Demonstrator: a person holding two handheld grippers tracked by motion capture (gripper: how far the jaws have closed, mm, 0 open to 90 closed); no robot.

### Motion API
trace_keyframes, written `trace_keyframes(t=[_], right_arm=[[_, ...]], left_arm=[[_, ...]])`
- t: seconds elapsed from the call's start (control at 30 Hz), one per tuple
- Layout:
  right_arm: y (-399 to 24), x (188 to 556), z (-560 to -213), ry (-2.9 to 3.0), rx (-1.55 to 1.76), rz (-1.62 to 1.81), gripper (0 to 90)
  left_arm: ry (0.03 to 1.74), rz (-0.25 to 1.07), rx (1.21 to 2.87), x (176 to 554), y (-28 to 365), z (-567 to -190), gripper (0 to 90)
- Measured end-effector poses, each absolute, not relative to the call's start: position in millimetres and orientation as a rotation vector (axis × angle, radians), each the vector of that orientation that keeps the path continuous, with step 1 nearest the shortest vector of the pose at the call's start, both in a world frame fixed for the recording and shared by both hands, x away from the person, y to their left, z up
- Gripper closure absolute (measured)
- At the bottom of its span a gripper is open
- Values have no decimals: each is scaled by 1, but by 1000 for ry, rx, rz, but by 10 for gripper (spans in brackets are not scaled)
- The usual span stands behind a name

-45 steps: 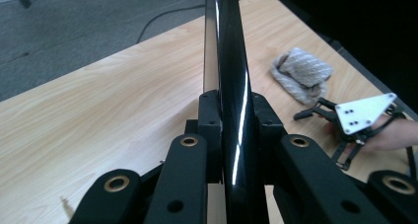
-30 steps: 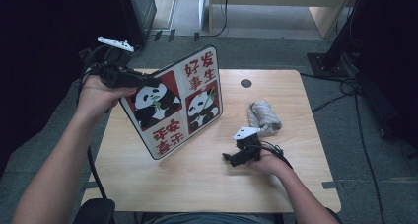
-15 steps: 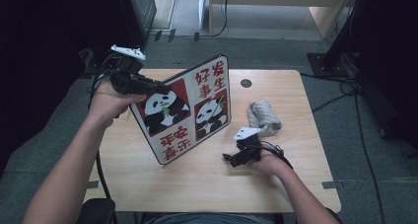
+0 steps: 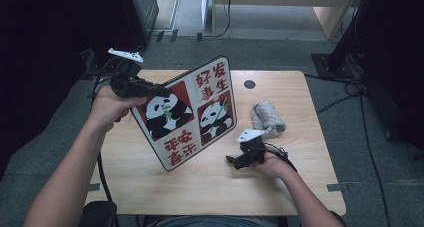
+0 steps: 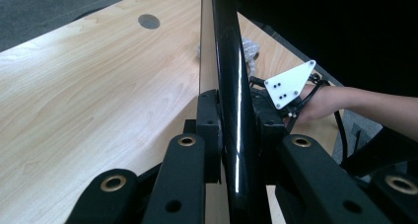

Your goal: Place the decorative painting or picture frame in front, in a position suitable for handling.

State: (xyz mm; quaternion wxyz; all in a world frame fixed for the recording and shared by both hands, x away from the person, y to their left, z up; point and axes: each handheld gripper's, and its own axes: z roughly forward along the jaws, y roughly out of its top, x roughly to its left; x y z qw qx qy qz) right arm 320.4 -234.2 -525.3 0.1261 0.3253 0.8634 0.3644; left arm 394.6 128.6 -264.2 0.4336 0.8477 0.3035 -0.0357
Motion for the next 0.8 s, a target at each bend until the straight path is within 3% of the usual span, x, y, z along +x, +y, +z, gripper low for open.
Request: trace_keyframes(t=[0.17, 0.37, 0.53, 0.67, 0.8], right_arm=[[-234, 320, -525, 2514, 948, 1060, 0], [-234, 320, -525, 2511, 953, 1060, 0], [-234, 320, -525, 2512, 954, 1060, 0], [-234, 320, -525, 2512, 954, 1060, 0], [-234, 320, -525, 2512, 954, 1060, 0]], left_arm=[[760, -114, 2114, 397, 130, -265, 763], [782, -98, 2102, 401, 132, -268, 629], [788, -104, 2105, 403, 133, -268, 581], [802, -4, 2124, 400, 131, -267, 483], [802, -3, 2126, 399, 130, -267, 466]])
